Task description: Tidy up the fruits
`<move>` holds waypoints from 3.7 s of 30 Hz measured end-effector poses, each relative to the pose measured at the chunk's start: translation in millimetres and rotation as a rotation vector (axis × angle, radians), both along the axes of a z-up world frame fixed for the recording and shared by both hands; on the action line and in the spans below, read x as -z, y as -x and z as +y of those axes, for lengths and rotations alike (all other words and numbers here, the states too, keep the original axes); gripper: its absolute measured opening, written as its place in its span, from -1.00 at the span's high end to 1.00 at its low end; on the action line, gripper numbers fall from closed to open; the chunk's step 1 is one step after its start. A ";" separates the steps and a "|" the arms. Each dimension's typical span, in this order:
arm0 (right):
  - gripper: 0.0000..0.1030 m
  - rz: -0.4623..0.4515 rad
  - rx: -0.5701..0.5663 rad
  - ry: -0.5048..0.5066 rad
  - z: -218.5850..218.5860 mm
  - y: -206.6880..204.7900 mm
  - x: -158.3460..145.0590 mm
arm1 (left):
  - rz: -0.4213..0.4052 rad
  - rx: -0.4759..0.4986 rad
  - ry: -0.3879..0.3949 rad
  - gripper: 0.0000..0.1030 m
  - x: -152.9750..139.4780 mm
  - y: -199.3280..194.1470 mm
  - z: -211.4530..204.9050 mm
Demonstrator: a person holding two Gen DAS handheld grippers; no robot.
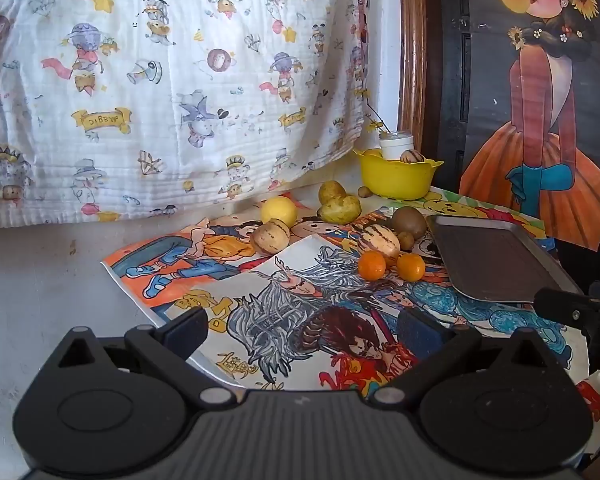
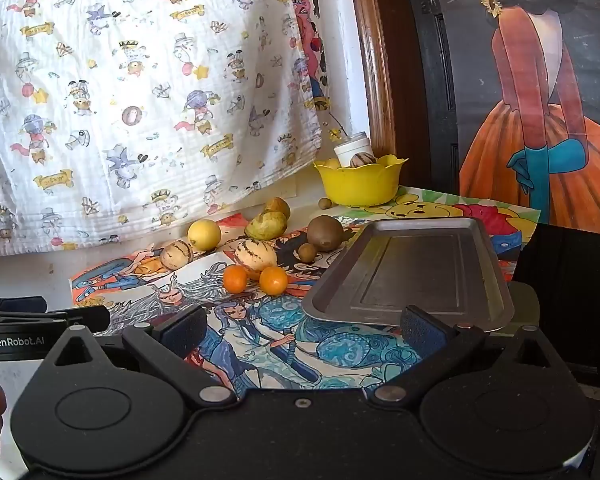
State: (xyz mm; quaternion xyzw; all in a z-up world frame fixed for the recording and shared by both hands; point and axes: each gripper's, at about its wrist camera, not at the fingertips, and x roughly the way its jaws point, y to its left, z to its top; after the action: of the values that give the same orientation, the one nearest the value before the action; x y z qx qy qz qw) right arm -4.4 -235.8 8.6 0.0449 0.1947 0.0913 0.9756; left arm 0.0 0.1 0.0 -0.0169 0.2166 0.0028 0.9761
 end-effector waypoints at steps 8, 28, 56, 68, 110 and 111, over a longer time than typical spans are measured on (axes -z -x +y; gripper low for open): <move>-0.99 0.001 -0.001 0.000 0.9 0.9 0.0 | -0.001 -0.001 0.002 -0.99 -0.2 0.2 0.3; -0.99 0.000 0.001 0.000 1.8 2.6 0.5 | -0.001 0.001 -0.002 -0.99 -0.2 0.5 0.1; -0.99 0.004 -0.002 0.002 3.6 2.6 1.5 | 0.005 -0.005 -0.004 -0.99 2.1 1.9 1.4; -0.99 0.008 -0.004 0.005 3.7 1.0 1.9 | 0.013 -0.007 0.000 -0.99 4.1 0.0 1.3; -0.95 0.030 -0.644 0.514 -13.7 -153.2 -48.5 | 0.095 0.528 -0.215 -0.99 -32.6 -152.2 -11.2; -0.93 0.034 -0.655 0.525 -11.2 -156.6 -43.2 | 0.108 0.534 -0.217 -0.99 -28.5 -156.4 -12.5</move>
State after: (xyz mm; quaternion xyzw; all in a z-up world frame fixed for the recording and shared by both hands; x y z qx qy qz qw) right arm 152.2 -247.0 51.8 -0.2679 0.2315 0.3432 0.8700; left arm 156.4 -12.4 28.5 0.1456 0.2637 -0.2303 0.9253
